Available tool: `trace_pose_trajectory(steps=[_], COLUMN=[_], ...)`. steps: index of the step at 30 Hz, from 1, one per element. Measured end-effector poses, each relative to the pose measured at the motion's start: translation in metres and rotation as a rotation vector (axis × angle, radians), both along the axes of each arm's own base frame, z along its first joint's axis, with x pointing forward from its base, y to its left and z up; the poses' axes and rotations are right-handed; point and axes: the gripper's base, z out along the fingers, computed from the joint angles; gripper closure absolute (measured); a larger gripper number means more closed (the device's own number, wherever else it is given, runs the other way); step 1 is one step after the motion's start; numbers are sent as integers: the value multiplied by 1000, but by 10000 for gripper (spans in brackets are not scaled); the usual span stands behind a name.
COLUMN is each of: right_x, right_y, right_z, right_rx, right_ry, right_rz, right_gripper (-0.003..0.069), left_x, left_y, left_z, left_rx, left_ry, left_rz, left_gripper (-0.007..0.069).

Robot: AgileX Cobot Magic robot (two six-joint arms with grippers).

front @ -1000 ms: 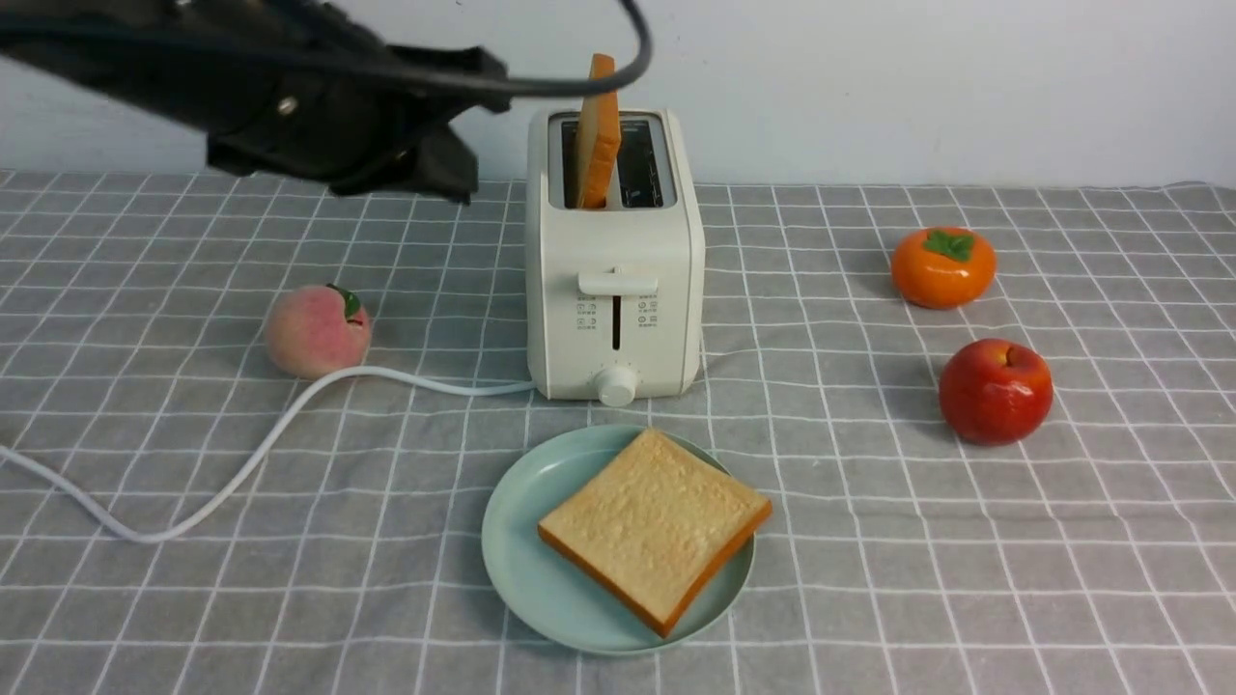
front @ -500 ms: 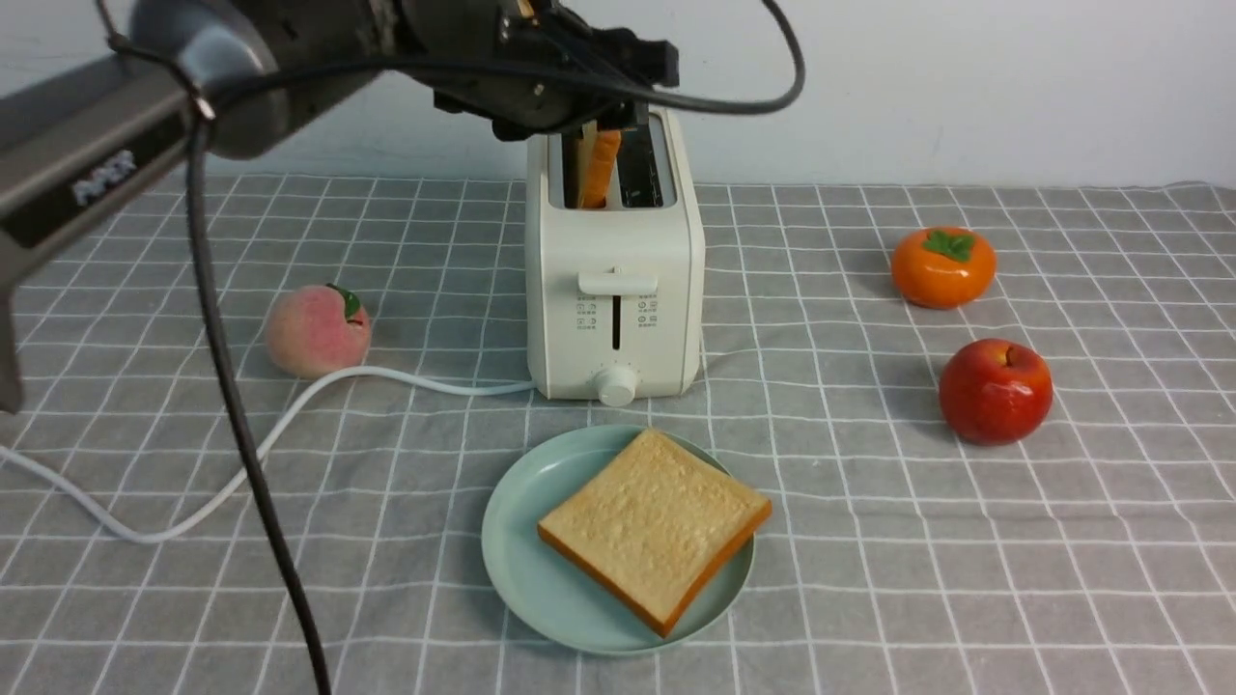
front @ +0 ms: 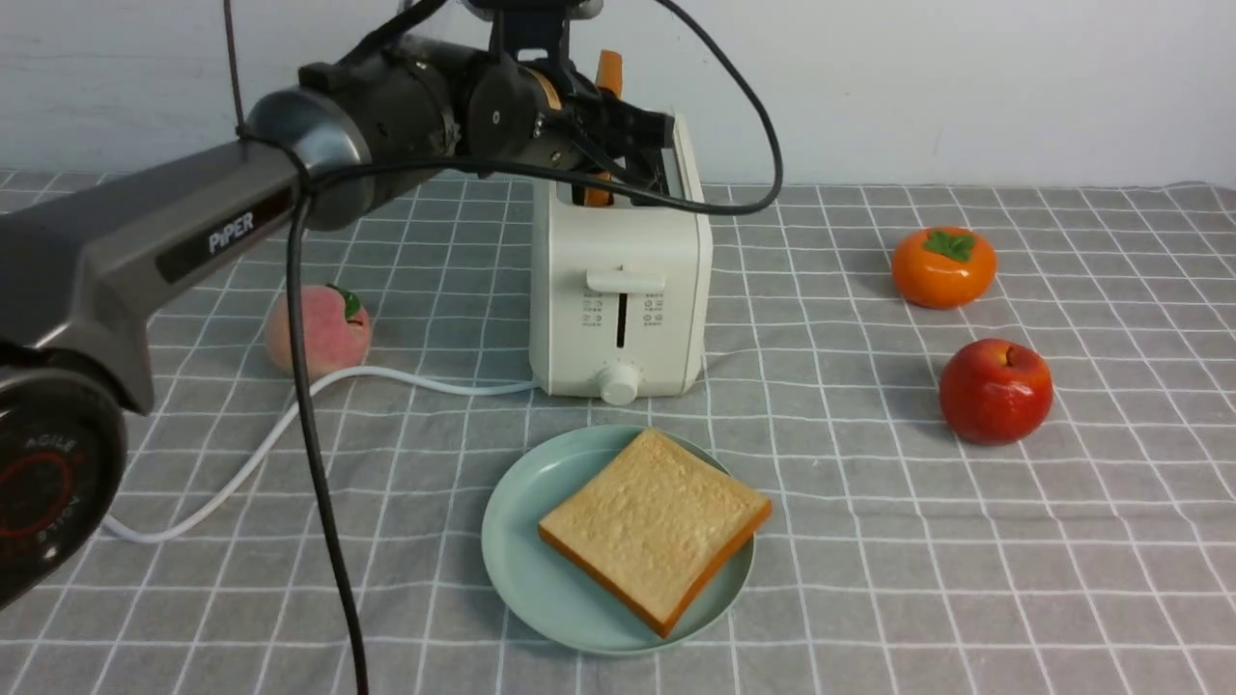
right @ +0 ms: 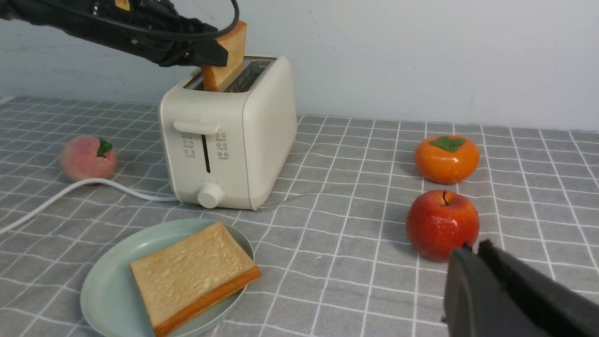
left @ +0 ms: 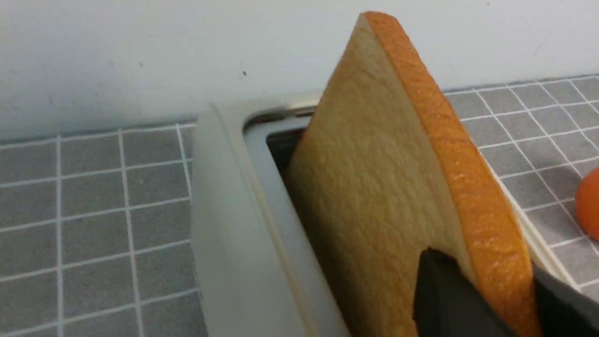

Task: Take toasted bread from bread machine on grey coffee table place on plate.
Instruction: 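Reach for a toast slice standing in the toaster with the left gripper, then place the slice of bread on the plate with the left gripper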

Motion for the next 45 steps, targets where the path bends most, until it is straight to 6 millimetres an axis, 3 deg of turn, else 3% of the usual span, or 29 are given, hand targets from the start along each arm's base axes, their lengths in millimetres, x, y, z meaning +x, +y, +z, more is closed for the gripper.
trace_pose_trajectory(steps=[1,2,3,4,6,7,8,9,10,11,12,13,15,21,24,25,26,28,32,37,45], right_x=[0,0,0,0,0,0,0,0,0,0,0,0,0,0,0,0,0,0,0,0,0], right_y=[0,0,0,0,0,0,0,0,0,0,0,0,0,0,0,0,0,0,0,0,0], right_z=[0,0,0,0,-1,-1,-1,-1,-1,-1,-1,-1,-1,-1,-1,-1,-1,-1,-1,-1,-2], right_rx=[-1,-1,-1,-2,-2,-2,-2,-2,-5,-5,-5,-5,-5,-5,-5,-5,-5,-6,-7,-7,-7], right_ry=[2,2,4,4,6,6,6,6,6,6,6,6,6,6,7,7,8,10,14,14,16], right_rz=[1,1,1,1,2,2,2,2,1,1,1,1,1,1,1,1,2,2,4,4,4], right_gripper=[655,655,654,654,650,650,648,648,646,646,646,646,646,645,645,645,645,645,645,645,638], left_x=[-7,-8,-20,-22,-49,-55,-77,-77,-105,-118,-118,-134,-150,-164,-167,-167,-172,-176,-179,-168,-154], left_y=[3,4,9,10,22,23,33,33,45,51,51,58,65,64,55,54,49,44,36,26,20], left_z=[18,21,49,52,104,111,140,140,168,177,177,185,187,134,68,65,39,16,-5,-36,-78], left_rx=[2,1,-13,-15,-47,-50,-64,-64,-70,-62,-62,-46,-15,9,-39,-58,-101,-143,-247,-326,-293], left_ry=[-24,-28,-68,-73,-148,-155,-171,-171,-157,-139,-139,-103,-33,223,394,400,463,495,487,474,571], left_rz=[0,-1,0,0,0,-1,0,0,-2,-2,-2,-2,-2,-34,-83,-89,-129,-178,-248,-284,-259], left_gripper=[550,547,535,535,535,535,535,535,535,535,535,535,535,535,535,535,535,535,535,535,535])
